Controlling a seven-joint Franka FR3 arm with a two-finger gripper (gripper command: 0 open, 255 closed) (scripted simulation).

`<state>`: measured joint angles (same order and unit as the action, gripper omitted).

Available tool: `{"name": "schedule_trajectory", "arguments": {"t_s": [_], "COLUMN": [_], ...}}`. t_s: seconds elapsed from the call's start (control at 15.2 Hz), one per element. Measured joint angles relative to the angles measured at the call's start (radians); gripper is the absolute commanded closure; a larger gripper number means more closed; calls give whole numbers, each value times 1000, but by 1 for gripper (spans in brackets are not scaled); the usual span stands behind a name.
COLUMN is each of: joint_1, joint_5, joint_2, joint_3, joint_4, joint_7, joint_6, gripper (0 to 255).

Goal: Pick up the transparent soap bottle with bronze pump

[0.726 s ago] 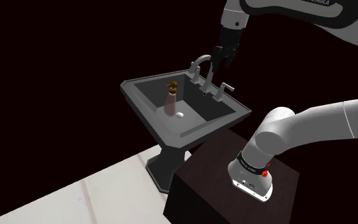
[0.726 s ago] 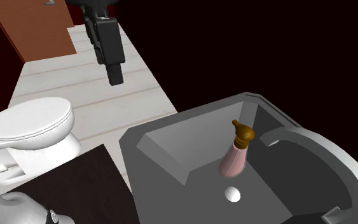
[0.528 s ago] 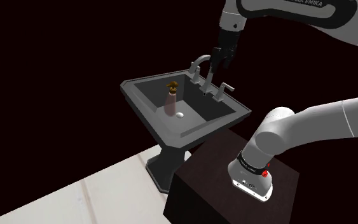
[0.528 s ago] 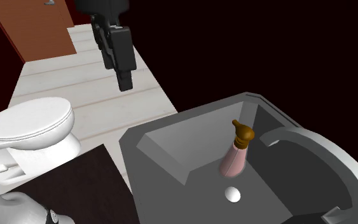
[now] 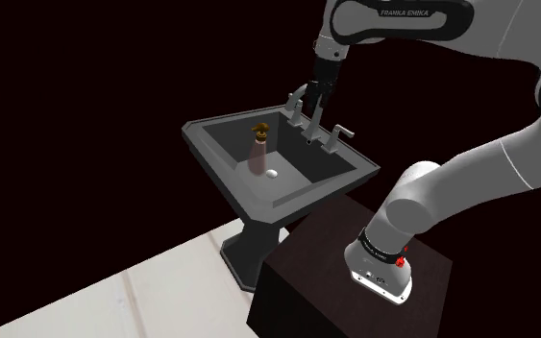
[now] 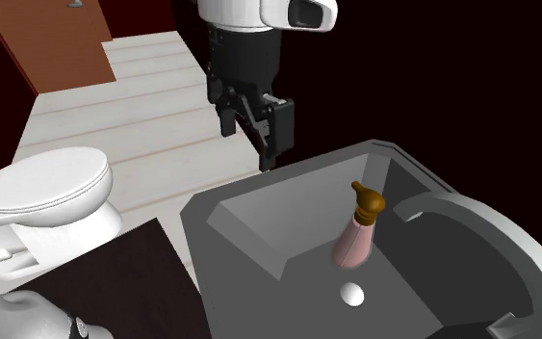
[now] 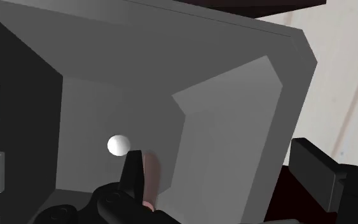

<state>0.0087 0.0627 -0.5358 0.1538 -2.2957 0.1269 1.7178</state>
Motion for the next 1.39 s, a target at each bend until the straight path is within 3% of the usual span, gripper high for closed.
{"name": "schedule_trajectory", "arguments": {"t_s": [0.33, 0.73, 1.39], "joint_1": [14, 27, -7], "joint_5": [-22, -102, -309], "joint_2": [163, 397, 801], "joint_3": [81, 158, 166], "joint_4": [44, 153, 453], "joint_7": [150, 350, 650], "joint_6": [126, 241, 296], "gripper": [0, 0, 0]}}
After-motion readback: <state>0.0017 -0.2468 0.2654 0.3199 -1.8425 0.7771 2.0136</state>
